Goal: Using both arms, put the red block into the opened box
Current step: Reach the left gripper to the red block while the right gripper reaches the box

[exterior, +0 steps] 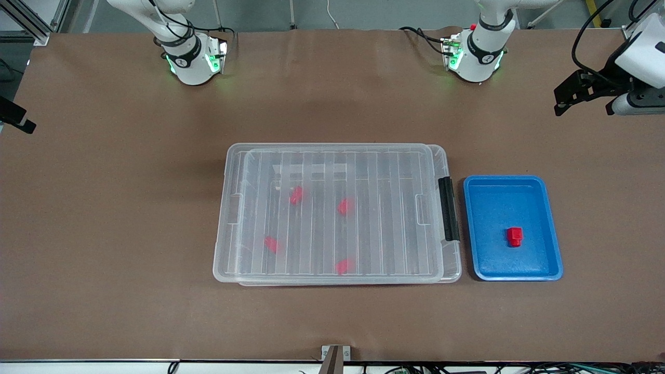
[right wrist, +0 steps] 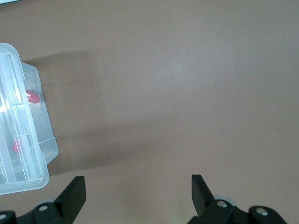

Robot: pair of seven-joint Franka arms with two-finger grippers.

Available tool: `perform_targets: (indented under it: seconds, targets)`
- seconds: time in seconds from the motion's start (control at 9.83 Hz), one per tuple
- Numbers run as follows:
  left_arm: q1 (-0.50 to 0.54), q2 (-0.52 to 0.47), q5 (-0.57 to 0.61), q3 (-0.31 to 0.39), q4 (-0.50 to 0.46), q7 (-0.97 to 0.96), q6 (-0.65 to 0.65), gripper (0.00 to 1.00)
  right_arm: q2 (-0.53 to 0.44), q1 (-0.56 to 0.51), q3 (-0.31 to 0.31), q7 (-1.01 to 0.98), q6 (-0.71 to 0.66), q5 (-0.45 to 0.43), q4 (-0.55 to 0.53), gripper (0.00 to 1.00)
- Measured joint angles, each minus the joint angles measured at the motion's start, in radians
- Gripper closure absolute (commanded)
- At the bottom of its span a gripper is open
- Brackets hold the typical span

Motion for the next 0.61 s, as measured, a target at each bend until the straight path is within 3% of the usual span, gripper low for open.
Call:
perform_targets:
  seconds: [0.31,0.61]
  targets:
    - [0.009,0.007,0.000,0.000,0.004,0.065,-0.001,0.00,0.000,0.000,0.000,0.000,0.000,0.000,0.000,0.00]
    - [0.068,0.094,0.000,0.002,0.005,0.099,0.031,0.00,0.000,0.007,0.008,-0.003,-0.005,0.005,-0.001,0.00]
